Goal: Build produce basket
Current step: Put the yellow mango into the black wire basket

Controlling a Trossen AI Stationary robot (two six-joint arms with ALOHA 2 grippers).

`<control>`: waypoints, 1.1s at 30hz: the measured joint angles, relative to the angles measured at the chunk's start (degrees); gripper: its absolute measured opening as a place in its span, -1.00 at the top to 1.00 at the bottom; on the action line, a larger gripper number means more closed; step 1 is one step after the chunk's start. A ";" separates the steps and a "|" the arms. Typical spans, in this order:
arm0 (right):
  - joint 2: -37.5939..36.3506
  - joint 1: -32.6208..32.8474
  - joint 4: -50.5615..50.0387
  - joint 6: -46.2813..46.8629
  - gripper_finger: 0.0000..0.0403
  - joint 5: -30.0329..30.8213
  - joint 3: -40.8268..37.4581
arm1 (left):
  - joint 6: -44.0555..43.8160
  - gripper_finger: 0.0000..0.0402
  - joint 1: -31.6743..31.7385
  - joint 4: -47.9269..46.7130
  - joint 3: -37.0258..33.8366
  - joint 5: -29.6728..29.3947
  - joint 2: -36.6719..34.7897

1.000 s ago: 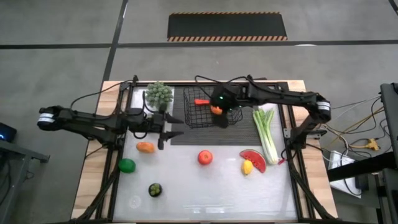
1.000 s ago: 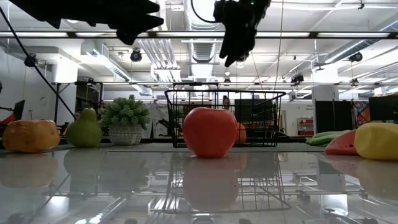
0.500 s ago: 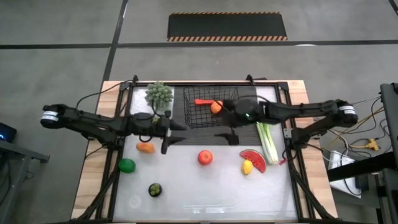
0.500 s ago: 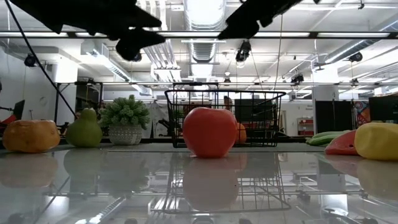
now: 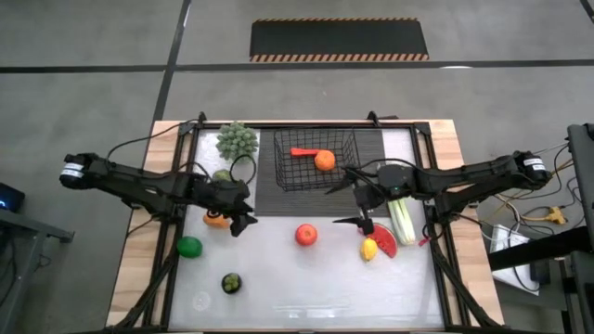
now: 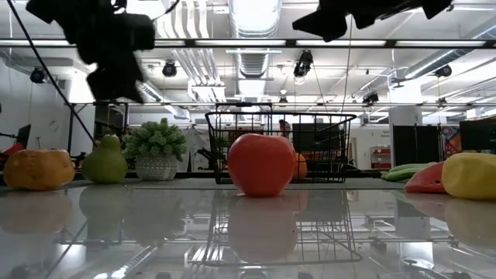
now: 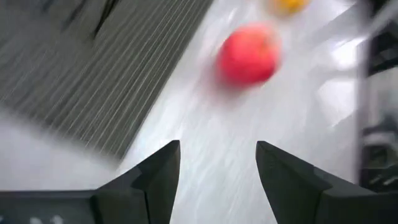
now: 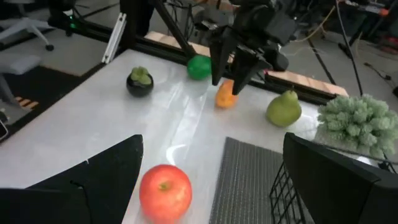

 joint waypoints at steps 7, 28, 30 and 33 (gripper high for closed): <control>0.24 0.00 0.04 0.07 -0.83 -0.02 -1.43 | 12.98 0.04 -2.40 -28.23 3.47 5.42 -0.59; 0.26 -0.02 -0.23 2.06 -0.83 0.00 -2.43 | 20.52 0.04 -2.86 -32.55 -2.17 -3.82 5.65; 0.26 -0.02 -0.46 2.08 -0.83 0.00 -2.46 | 20.61 0.04 -2.86 -32.53 -1.88 -4.00 6.78; 0.26 -0.02 -0.49 2.36 -0.83 0.00 -2.52 | 20.84 0.04 -2.86 -31.53 -1.89 -4.17 8.16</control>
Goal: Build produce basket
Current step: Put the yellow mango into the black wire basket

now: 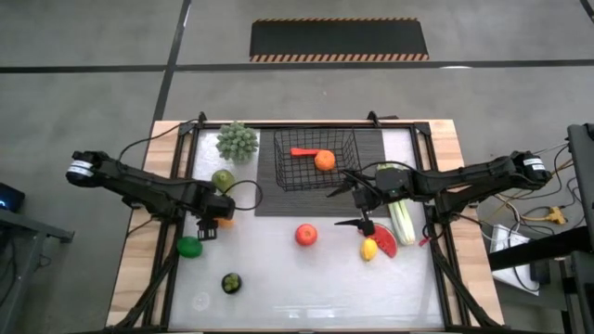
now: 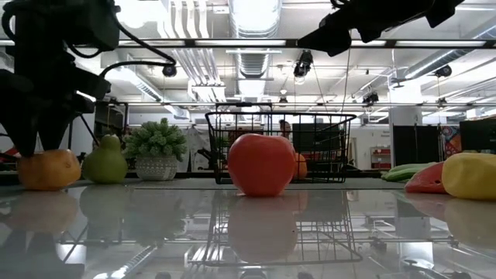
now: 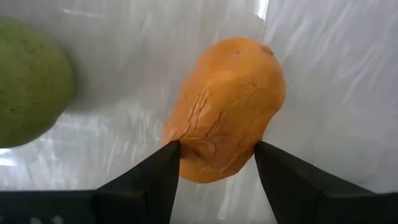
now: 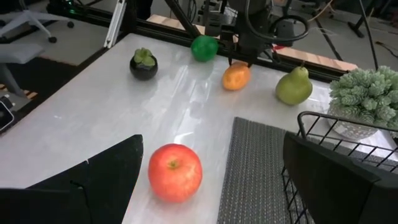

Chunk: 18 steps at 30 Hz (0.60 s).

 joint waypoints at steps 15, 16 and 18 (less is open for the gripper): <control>0.04 0.00 -0.04 0.25 -0.83 0.00 -1.56 | -2.25 0.29 0.00 4.64 1.33 -0.28 2.81; 0.04 0.00 0.00 0.25 -0.83 0.01 -1.57 | -2.09 0.27 0.00 4.46 1.60 -0.30 2.51; 0.04 0.00 0.00 0.40 -0.83 0.00 -1.60 | -1.99 0.17 0.00 4.31 1.68 -0.47 1.87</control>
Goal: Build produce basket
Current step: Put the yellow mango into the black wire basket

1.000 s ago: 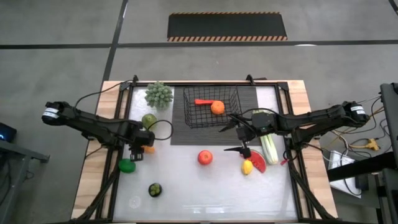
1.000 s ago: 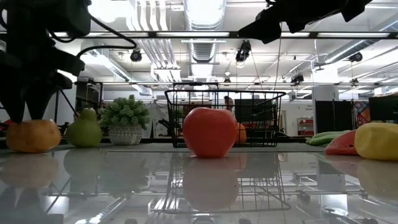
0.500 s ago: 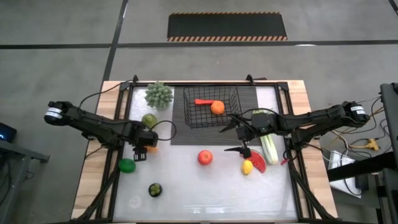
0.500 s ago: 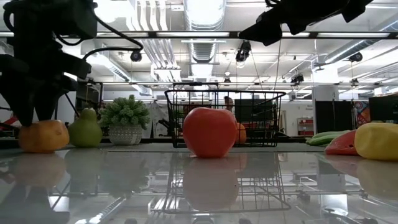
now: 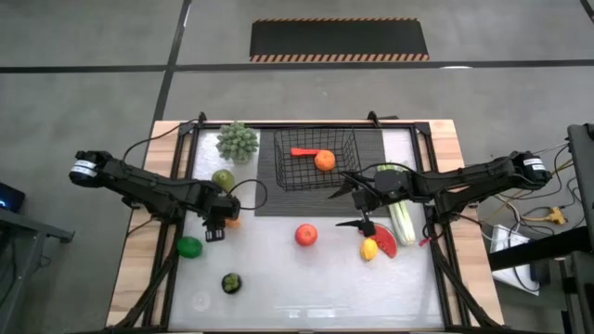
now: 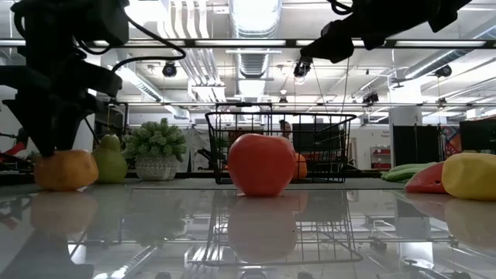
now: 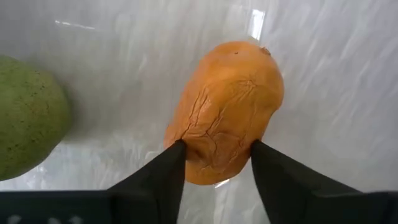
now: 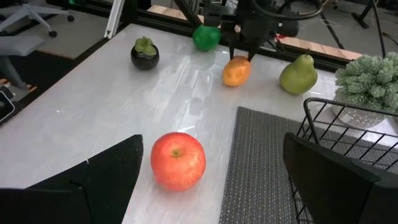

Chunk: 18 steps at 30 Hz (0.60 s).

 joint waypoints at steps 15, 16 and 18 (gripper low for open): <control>0.00 0.00 -0.07 1.51 -0.83 0.02 -0.44 | 1.57 -0.45 0.00 8.21 -2.53 -1.78 2.17; 0.00 0.00 -0.04 1.51 -0.83 0.02 -0.44 | 1.55 -0.43 0.00 8.40 -2.45 -1.78 2.44; 0.00 0.00 -0.02 1.49 -0.83 0.02 -0.44 | 1.54 -0.39 0.00 8.81 -2.34 -1.78 2.89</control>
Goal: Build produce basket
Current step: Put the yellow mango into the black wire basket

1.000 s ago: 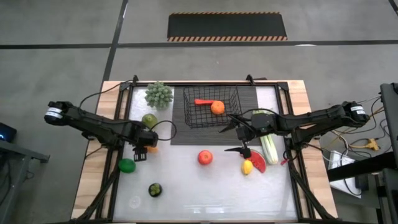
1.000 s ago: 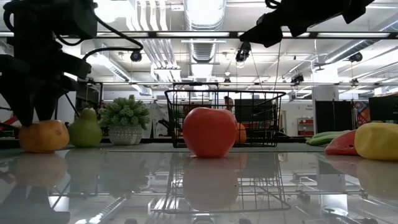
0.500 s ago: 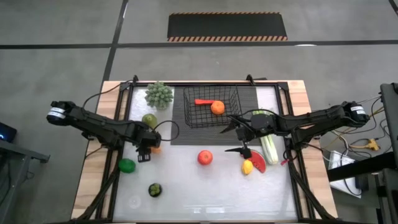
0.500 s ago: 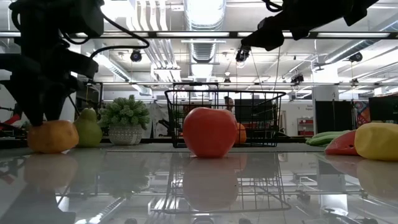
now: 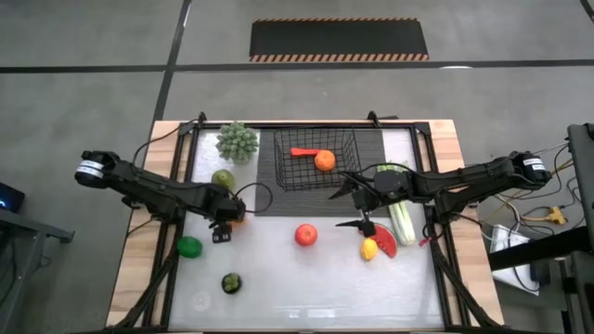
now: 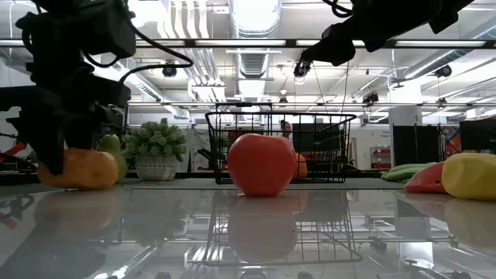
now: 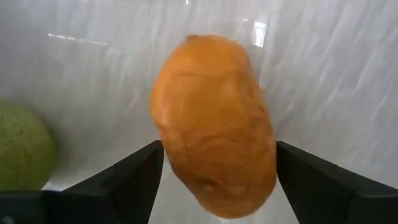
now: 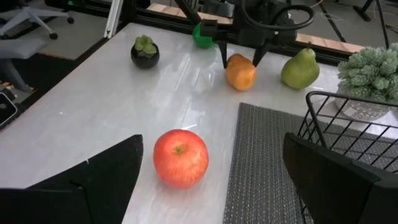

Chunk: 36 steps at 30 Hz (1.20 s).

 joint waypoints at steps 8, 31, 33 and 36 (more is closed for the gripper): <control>0.00 0.00 -0.03 -0.13 -0.83 0.00 -0.44 | -0.34 0.04 0.00 -0.01 0.61 -0.57 2.88; 4.44 -0.02 32.02 -5.74 -0.83 0.02 -6.32 | 21.39 0.18 -12.46 58.67 -0.57 -29.98 -7.01; 7.45 -0.02 38.16 -5.75 -0.83 0.00 -6.38 | 26.82 0.18 -12.39 68.84 -2.33 -30.09 -4.84; 12.50 -0.02 49.28 -4.08 -0.83 0.00 -6.01 | 33.03 0.18 -12.24 80.97 -4.18 -30.08 -1.11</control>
